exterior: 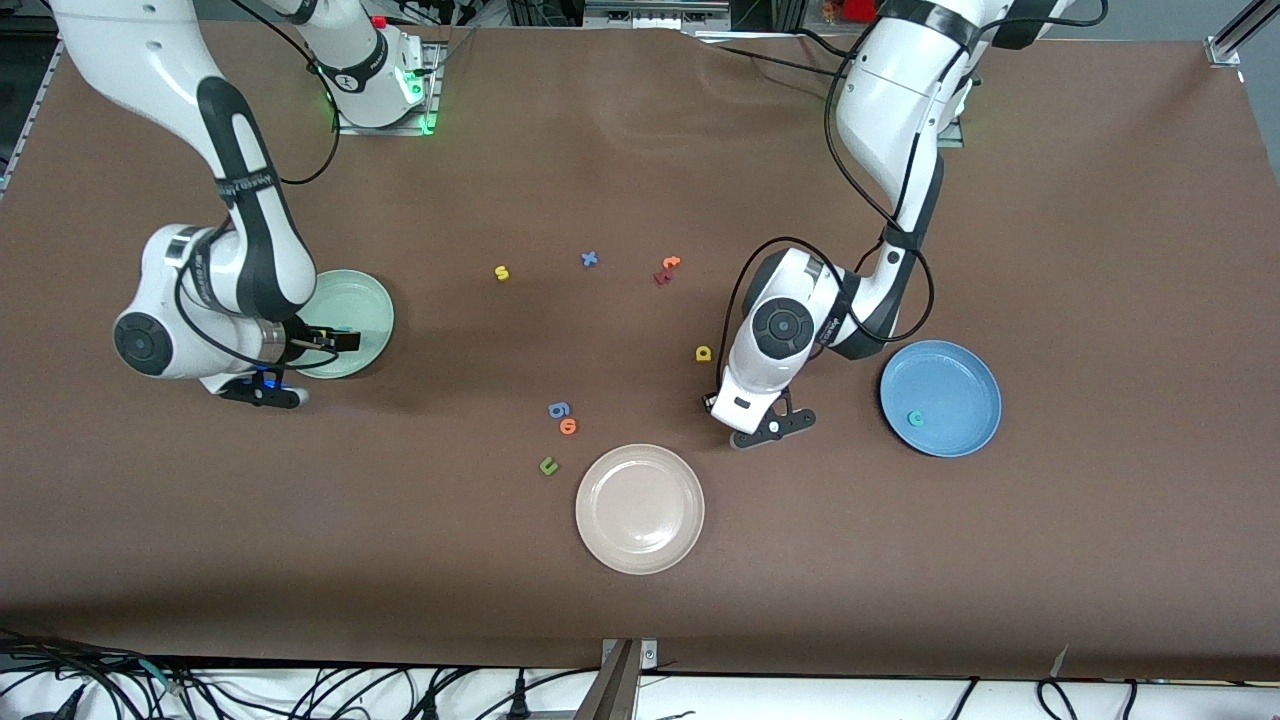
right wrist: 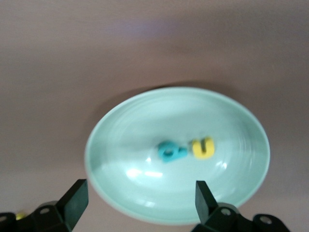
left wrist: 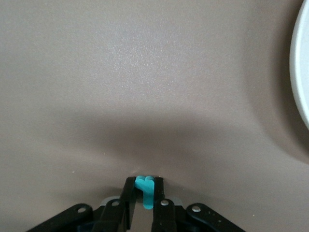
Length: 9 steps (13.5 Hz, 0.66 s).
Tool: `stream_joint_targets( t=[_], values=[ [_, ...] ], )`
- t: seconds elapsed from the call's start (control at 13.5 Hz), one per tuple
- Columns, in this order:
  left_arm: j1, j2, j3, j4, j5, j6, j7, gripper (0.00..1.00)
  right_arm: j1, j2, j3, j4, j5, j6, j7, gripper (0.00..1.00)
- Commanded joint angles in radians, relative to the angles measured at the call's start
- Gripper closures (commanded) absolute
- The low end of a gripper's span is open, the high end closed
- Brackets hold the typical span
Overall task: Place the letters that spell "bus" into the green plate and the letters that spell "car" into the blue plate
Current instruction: 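Place the p on the green plate while the left places the 1 on blue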
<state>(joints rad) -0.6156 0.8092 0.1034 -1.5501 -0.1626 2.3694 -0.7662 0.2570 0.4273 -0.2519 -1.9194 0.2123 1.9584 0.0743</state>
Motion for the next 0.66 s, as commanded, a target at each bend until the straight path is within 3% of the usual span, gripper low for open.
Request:
stream_joint_targets(
  t=[0.0,0.22,0.44,0.59],
  values=[
    [0.008,0.01,0.004,0.015,-0.018,-0.04,0.068,0.87,0.031,-0.108,0.008,-0.021,0.013,-0.067,0.099,0.02],
    [0.075,-0.013,0.006,0.088,-0.018,-0.206,0.187,0.86,0.097,-0.18,0.049,-0.033,0.009,-0.108,0.307,0.02],
    [0.112,-0.071,0.018,0.076,-0.015,-0.321,0.307,0.85,0.11,-0.185,0.166,-0.036,0.009,-0.073,0.577,0.02],
    [0.158,-0.117,0.018,0.056,0.052,-0.383,0.388,0.81,0.11,-0.185,0.238,-0.072,0.001,0.009,0.755,0.02]
  ],
)
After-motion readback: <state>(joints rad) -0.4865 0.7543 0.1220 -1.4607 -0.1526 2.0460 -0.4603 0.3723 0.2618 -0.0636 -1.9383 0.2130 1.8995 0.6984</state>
